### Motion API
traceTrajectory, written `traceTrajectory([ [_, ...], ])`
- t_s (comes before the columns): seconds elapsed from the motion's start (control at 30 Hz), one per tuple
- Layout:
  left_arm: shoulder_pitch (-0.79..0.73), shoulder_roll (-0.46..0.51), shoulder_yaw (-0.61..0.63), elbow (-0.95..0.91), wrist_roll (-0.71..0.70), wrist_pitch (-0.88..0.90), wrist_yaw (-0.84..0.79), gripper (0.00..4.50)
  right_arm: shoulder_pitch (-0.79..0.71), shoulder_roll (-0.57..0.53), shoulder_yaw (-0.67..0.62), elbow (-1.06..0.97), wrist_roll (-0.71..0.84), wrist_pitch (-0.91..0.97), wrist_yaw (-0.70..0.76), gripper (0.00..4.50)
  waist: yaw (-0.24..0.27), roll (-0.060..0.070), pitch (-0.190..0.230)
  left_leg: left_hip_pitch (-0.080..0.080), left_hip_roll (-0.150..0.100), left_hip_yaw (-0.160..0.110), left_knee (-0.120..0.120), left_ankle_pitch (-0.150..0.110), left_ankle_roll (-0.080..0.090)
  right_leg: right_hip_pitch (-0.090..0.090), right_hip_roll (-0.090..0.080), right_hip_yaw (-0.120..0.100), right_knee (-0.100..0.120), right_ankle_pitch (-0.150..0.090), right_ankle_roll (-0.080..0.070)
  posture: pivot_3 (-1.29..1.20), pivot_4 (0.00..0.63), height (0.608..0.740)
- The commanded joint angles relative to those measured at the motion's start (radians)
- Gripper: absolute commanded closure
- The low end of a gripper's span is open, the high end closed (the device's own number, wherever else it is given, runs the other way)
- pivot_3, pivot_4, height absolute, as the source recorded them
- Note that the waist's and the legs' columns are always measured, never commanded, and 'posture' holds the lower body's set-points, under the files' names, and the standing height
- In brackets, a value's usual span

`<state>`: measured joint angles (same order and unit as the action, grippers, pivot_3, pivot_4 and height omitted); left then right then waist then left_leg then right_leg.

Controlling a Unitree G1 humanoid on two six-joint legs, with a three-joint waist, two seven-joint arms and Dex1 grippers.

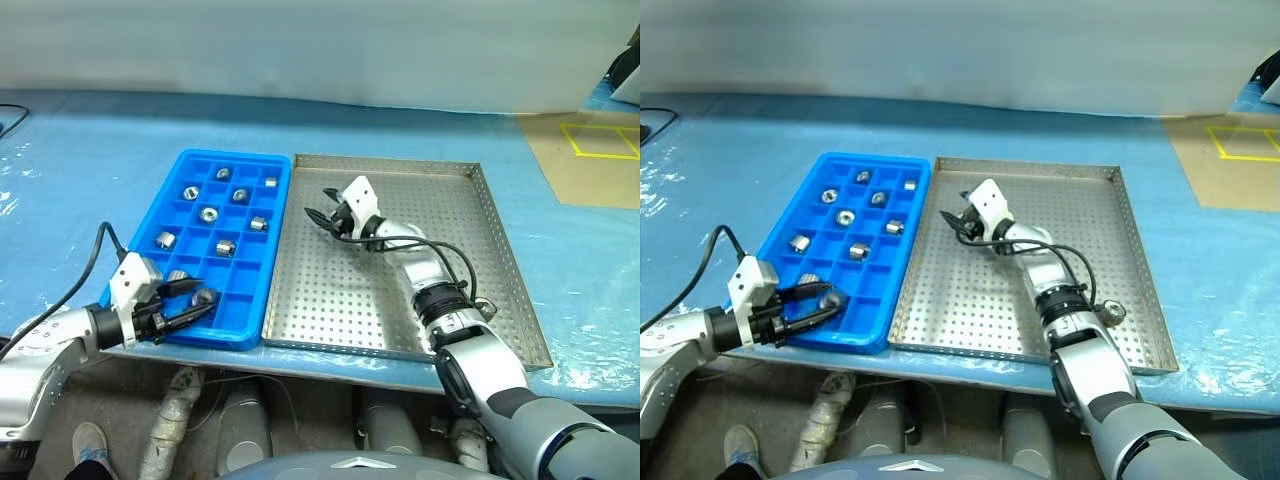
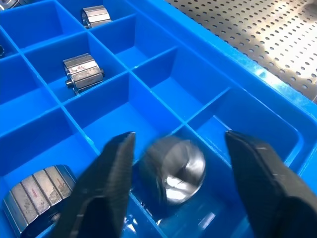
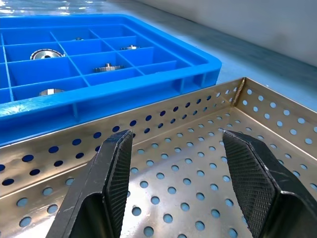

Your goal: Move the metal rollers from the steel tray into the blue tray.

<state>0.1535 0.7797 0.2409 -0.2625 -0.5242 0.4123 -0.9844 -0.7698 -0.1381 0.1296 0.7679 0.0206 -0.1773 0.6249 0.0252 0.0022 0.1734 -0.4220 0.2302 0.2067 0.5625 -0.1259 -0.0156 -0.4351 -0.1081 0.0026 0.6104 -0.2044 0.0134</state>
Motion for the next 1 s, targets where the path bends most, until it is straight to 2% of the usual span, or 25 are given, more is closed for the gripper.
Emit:
traceTrajectory([
  [0.03,-0.038,-0.048,-0.055,-0.045,-0.003,0.021,0.047,0.13,-0.024,-0.003,-0.017,-0.008,0.009,-0.027,0.005,1.45,0.002,0.0,0.0,0.0,-0.001,0.0,0.0,0.0,0.0,0.0,0.0,0.0,0.0,0.0,0.0,-0.05,0.15,0.74],
  [0.13,-0.123,-0.137,-0.083,-0.084,-0.093,0.094,0.099,0.06,-0.022,-0.017,-0.024,-0.014,0.009,-0.027,0.006,1.45,0.012,0.0,0.0,0.0,-0.002,0.0,0.0,0.0,0.0,0.001,0.0,0.0,0.0,0.0,0.0,-0.08,0.15,0.74],
  [0.2,-0.198,-0.21,-0.141,-0.071,-0.093,0.109,0.126,0.06,-0.007,-0.033,-0.032,-0.029,0.011,-0.024,0.003,1.45,0.018,0.0,0.0,0.0,-0.002,0.0,0.0,0.0,0.0,0.001,0.0,0.0,0.001,0.0,0.0,-0.12,0.15,0.74],
  [0.37,-0.41,-0.361,-0.331,0.067,0.013,0.071,0.132,0.06,0.13,-0.095,-0.049,-0.275,0.107,0.131,0.118,1.45,0.006,-0.001,-0.001,0.002,-0.002,0.0,0.001,0.0,0.0,0.003,0.0,0.001,0.003,0.0,0.0,-0.28,0.15,0.74],
  [0.5,-0.54,-0.43,-0.417,0.236,0.087,-0.017,0.068,0.06,0.269,-0.2,-0.107,-0.488,0.153,0.251,0.129,1.45,-0.015,-0.001,-0.001,0.002,-0.003,0.0,0.002,0.001,0.0,0.003,0.0,0.003,0.002,0.001,0.0,-0.42,0.15,0.74],
  [0.6,-0.652,-0.482,-0.494,0.384,0.167,-0.108,0.012,0.06,0.375,-0.272,-0.213,-0.611,0.209,0.343,0.081,1.45,-0.038,-0.002,-0.001,0.002,-0.004,0.0,0.002,0.0,0.001,0.004,0.0,0.003,0.0,0.001,0.0,-0.49,0.15,0.74],
  [0.8,-0.843,-0.584,-0.491,0.605,0.193,-0.216,-0.077,0.06,0.493,-0.376,-0.384,-0.758,0.261,0.43,0.003,1.45,-0.091,-0.002,-0.001,0.002,-0.005,0.001,0.004,-0.001,0.004,0.005,0.0,0.005,-0.003,0.001,0.001,-0.59,0.15,0.74],
  [1.0,-0.988,-0.677,-0.5,0.888,0.278,-0.416,-0.137,0.06,0.664,-0.52,-0.442,-0.959,0.386,0.717,0.074,1.45,-0.146,-0.001,-0.002,0.001,-0.005,0.001,0.006,-0.004,0.007,0.007,-0.001,0.004,-0.006,0.0,0.002,-0.66,0.15,0.74],
])
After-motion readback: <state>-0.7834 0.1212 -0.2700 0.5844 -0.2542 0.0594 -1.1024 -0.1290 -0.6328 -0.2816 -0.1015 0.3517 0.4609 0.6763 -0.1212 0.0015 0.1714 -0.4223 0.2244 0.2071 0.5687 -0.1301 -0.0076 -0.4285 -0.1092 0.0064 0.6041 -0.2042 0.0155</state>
